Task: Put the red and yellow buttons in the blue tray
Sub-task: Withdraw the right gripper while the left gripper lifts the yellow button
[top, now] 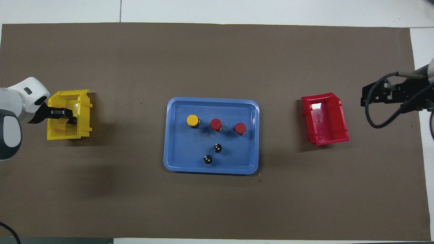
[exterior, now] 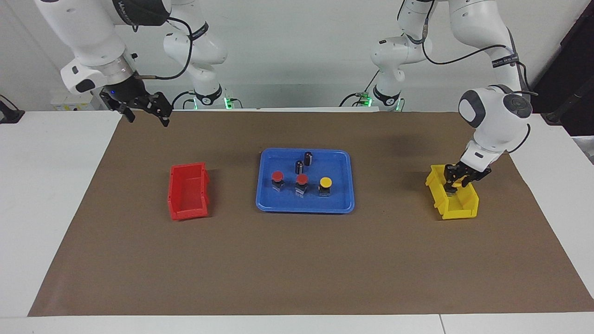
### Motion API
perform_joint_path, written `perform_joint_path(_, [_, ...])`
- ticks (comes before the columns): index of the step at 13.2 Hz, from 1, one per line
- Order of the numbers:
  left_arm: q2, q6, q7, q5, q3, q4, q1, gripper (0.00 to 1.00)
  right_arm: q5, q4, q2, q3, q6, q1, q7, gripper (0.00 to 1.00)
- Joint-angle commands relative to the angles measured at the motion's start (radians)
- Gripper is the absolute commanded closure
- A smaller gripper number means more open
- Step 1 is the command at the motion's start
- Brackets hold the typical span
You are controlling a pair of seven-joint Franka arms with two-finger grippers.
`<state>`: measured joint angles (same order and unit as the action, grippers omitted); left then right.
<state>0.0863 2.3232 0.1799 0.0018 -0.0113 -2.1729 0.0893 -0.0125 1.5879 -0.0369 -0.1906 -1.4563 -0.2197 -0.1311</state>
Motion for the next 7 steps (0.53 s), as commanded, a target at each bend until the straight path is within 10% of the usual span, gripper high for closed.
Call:
perform_joint_path(1, [-0.002, -0.023, -0.025, 0.017, -0.007, 0.02, 0.011, 0.99, 0.005, 0.062, -0.024, 0.02, -0.018, -0.012, 0.054, 0.0])
perform_joint_path(7, [0.062, -0.509, -0.185, 0.138, -0.012, 0.462, -0.155, 0.99, 0.005, 0.081, -0.037, 0.043, -0.035, -0.01, 0.097, 0.0])
